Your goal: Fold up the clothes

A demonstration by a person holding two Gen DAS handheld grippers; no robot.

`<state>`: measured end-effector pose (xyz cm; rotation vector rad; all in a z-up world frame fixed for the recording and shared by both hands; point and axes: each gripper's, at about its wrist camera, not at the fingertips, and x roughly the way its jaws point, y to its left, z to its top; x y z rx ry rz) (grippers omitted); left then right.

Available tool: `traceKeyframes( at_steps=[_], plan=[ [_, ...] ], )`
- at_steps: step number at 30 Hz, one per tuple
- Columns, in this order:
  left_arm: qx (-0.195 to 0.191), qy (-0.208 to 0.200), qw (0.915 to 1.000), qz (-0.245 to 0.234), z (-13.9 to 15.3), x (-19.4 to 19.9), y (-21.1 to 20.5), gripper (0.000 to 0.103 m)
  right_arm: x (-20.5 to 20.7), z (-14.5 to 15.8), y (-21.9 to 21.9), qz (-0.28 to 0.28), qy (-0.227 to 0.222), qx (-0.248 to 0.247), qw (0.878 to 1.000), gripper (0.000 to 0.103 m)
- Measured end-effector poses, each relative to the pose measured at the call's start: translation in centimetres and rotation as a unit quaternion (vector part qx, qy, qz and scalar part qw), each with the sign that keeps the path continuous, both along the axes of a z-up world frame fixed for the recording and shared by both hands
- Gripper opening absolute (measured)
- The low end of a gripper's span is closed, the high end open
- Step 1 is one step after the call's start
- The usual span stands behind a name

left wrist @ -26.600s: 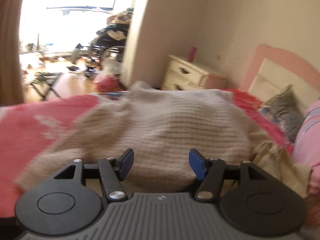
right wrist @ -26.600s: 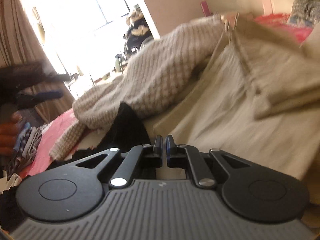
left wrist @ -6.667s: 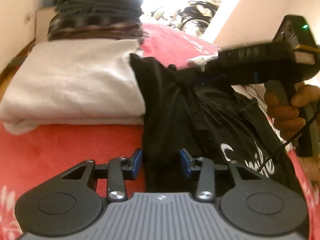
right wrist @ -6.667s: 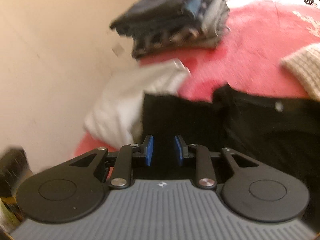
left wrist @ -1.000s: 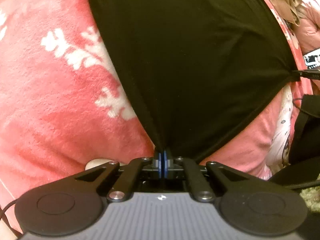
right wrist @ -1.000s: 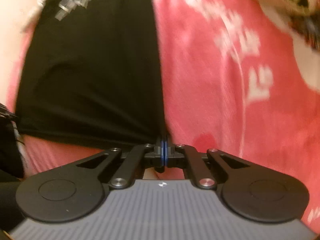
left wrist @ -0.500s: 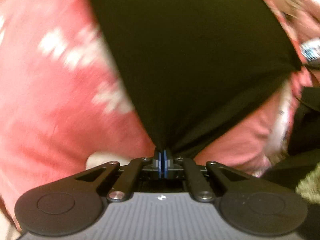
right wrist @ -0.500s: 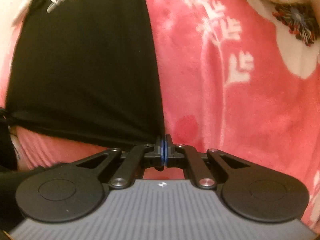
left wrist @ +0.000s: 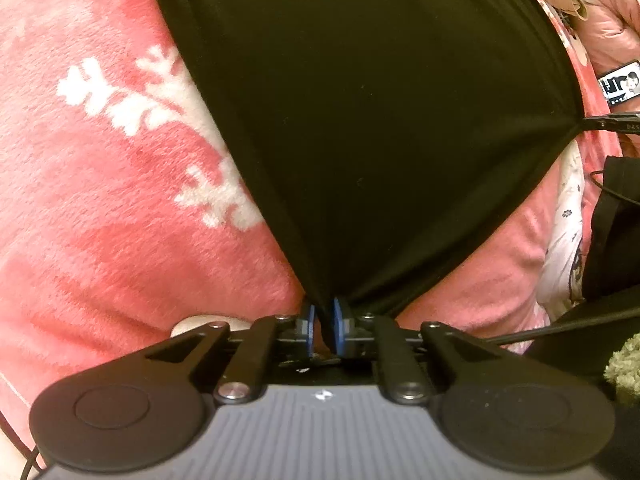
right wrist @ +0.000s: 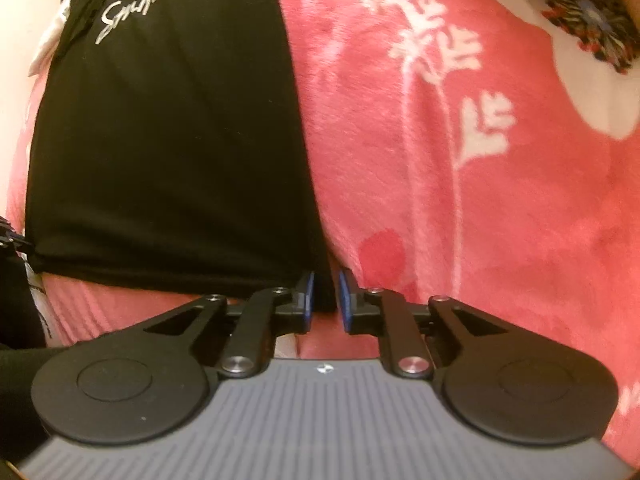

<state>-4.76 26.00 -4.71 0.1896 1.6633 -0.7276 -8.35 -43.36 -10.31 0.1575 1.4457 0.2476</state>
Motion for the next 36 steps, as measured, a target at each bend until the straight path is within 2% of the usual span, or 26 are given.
traceKeyframes(
  at_steps=[3,5,7,10,13,16,18,19,20,21,22,26,29,31,33,36],
  plan=[
    [0.001,0.005,0.9999,0.014,0.6,0.1,0.8,0.025,-0.2,0.3,-1.2,0.004,0.000,-0.034,0.999,0.020],
    [-0.006,0.017,0.9994,0.029,1.0,0.2,1.3,0.035,-0.3,0.8,-2.4,-0.009,-0.006,-0.040,0.999,0.020],
    [-0.011,0.022,0.9993,0.028,1.6,0.0,1.6,0.052,-0.3,1.3,-3.7,-0.034,-0.016,-0.019,0.999,0.021],
    [-0.013,0.011,0.9997,0.016,2.7,-0.3,1.8,0.062,0.0,1.6,-4.4,-0.053,-0.030,0.009,0.998,0.024],
    [-0.023,0.001,0.9996,0.019,3.5,-0.2,2.0,0.064,0.9,1.5,-3.8,-0.065,-0.042,0.033,0.996,0.026],
    [-0.039,-0.004,0.9989,0.023,3.9,0.1,1.9,0.064,-0.6,3.8,-2.8,-0.079,-0.054,0.062,0.993,0.028],
    [-0.048,-0.003,0.9986,0.023,4.0,0.3,1.6,0.063,0.1,3.7,-1.9,-0.084,-0.064,0.082,0.991,0.029],
    [-0.051,0.000,0.9984,0.022,3.7,1.7,1.0,0.060,0.4,3.7,-1.6,-0.087,-0.069,0.092,0.990,0.029],
    [-0.053,0.003,0.9983,0.024,2.7,4.9,-0.4,0.060,0.7,3.7,-1.5,-0.089,-0.074,0.100,0.988,0.030],
    [-0.052,0.008,0.9982,0.028,1.2,6.6,-1.1,0.060,1.0,3.6,-1.4,-0.093,-0.078,0.108,0.987,0.030],
    [-0.051,0.013,0.9979,0.037,-0.4,6.3,-0.7,0.060,1.3,3.3,-1.3,-0.098,-0.077,0.113,0.986,0.030],
    [-0.054,0.023,0.9975,0.040,-0.8,8.4,2.4,0.053,1.7,1.5,-0.9,-0.110,-0.060,0.128,0.984,0.030],
    [-0.057,0.051,0.9961,0.043,-1.0,8.6,3.0,0.037,0.4,0.1,-0.5,-0.097,-0.027,0.124,0.987,0.030],
    [-0.059,0.071,0.9949,0.041,-1.1,10.1,3.7,0.022,-0.5,0.0,-0.5,-0.096,-0.021,0.127,0.987,0.029],
    [-0.060,0.086,0.9939,0.035,-1.8,10.2,3.7,0.013,-0.6,0.1,-0.4,-0.090,-0.022,0.131,0.987,0.026],
    [-0.059,0.086,0.9941,0.029,-2.9,8.0,0.6,0.008,-0.8,0.3,-0.3,-0.082,-0.022,0.137,0.987,0.014]
  ],
)
